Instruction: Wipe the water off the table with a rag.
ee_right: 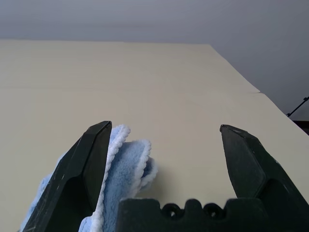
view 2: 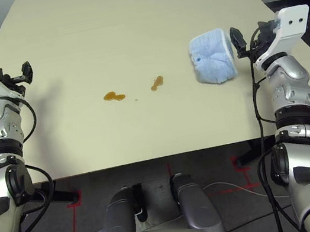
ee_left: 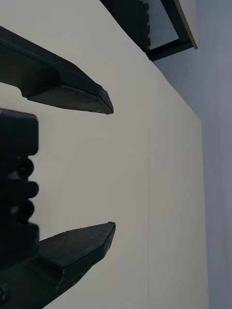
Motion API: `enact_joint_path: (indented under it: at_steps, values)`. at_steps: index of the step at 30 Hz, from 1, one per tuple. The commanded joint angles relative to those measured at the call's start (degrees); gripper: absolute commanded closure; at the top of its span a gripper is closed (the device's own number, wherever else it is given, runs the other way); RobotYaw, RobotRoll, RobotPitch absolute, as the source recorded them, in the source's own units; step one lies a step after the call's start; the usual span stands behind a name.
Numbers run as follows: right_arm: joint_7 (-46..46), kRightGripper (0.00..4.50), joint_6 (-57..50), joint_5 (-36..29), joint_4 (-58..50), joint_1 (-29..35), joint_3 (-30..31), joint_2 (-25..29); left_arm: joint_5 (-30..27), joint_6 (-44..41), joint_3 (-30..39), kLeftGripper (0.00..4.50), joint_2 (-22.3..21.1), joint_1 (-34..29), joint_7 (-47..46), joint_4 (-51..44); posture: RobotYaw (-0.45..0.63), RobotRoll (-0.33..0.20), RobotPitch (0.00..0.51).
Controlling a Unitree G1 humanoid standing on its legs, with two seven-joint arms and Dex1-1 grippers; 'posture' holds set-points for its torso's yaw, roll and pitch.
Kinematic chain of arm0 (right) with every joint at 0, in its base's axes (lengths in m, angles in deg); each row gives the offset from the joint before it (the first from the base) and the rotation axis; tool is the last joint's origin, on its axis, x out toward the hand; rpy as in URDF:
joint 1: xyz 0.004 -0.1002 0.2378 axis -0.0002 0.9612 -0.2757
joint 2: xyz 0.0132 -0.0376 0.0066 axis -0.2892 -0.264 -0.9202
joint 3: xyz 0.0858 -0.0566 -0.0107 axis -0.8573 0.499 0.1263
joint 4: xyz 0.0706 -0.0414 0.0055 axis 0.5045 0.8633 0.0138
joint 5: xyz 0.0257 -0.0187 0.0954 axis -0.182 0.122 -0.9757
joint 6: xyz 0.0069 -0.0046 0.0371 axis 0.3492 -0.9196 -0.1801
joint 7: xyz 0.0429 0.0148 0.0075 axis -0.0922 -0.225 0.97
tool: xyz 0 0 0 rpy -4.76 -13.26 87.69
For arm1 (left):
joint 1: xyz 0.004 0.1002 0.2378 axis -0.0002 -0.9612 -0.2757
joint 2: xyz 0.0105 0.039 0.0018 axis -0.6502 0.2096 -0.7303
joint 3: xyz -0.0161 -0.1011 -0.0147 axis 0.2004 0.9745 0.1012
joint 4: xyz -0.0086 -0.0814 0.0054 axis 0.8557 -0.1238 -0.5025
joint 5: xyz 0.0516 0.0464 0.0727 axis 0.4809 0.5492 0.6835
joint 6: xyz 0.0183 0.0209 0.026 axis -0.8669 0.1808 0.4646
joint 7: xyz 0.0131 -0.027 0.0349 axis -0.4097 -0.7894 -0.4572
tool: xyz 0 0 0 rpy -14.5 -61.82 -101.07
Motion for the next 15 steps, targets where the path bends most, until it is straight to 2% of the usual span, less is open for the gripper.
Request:
enact_joint_path:
  at_steps: [1,9,12,15]
  values:
    - [-0.05,0.02,0.51,0.18,0.86,-0.29,-0.24,-0.02,0.52,0.12,0.05,0.00,-0.65,-0.54,-0.05,-0.01,-0.15,0.000,0.131]
    - [-0.08,0.02,0.35,-0.03,0.21,0.14,-0.58,0.34,0.34,-0.47,-0.76,0.00,0.03,-0.09,3.29,-0.84,-0.17,0.000,0.137]
    - [-0.26,0.02,0.30,-0.06,-0.21,0.44,-0.74,0.50,-0.43,-1.55,-1.33,0.00,-0.01,1.37,8.76,-1.61,-0.17,0.000,0.136]
    - [-0.45,0.02,-0.20,-0.16,-1.29,0.70,-0.81,0.68,-2.18,-4.33,-2.18,0.00,0.03,2.10,18.18,-4.00,-0.20,0.000,0.136]
